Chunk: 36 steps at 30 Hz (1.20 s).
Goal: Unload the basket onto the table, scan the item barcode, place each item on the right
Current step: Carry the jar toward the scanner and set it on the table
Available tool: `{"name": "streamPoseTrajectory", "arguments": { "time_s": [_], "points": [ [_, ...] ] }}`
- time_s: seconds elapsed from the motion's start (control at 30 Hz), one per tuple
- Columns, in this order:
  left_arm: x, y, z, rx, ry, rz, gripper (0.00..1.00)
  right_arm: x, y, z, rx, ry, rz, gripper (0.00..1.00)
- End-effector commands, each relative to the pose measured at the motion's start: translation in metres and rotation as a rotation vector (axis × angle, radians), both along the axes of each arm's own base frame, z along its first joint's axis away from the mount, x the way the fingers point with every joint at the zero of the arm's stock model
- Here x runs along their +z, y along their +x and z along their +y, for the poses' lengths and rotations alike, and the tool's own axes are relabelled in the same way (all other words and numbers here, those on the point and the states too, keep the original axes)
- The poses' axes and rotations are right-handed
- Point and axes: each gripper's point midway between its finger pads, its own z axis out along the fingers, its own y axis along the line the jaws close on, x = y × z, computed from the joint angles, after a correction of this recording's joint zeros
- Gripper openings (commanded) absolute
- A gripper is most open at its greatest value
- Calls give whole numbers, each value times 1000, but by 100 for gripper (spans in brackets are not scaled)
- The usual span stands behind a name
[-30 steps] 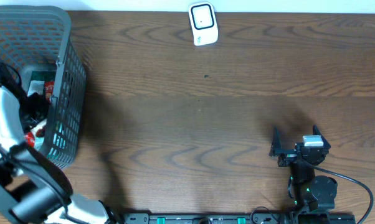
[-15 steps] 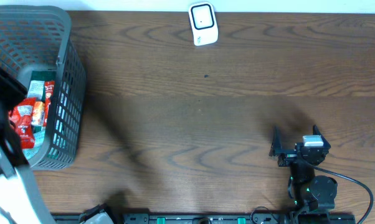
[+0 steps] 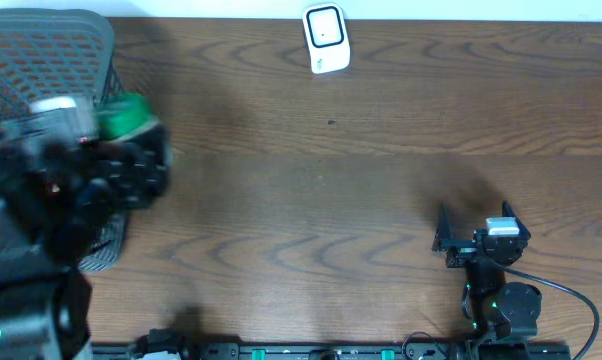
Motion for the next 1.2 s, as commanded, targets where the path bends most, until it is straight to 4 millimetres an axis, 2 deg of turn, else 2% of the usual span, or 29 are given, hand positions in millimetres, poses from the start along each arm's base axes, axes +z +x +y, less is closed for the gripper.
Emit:
{"name": "streamPoseTrajectory", "arguments": {
  "time_s": [0.0,0.37,0.57,0.67,0.83,0.97,1.07,1.17],
  "points": [
    [-34,4,-48,-193,-57,117,64,-1,0,0,2,-9,1,99],
    [-165,28,-164,-523,11,522,64,-1,0,0,2,-9,1,99],
    [-236,41,-220,-635,63,628,64,-1,0,0,1,-9,1,99],
    [-268,45,-240,-668,81,658,64,-1,0,0,2,-9,1,99],
    [-311,51,-260,-697,100,689,65,-1,0,0,2,-9,1,99],
    [-337,57,-261,-664,165,694,65,-1,0,0,2,-9,1,99],
    [-347,60,-256,-624,239,684,66,-1,0,0,2,-9,1,99],
    [-349,62,-255,-597,301,659,72,-1,0,0,2,-9,1,99]
  ]
}}
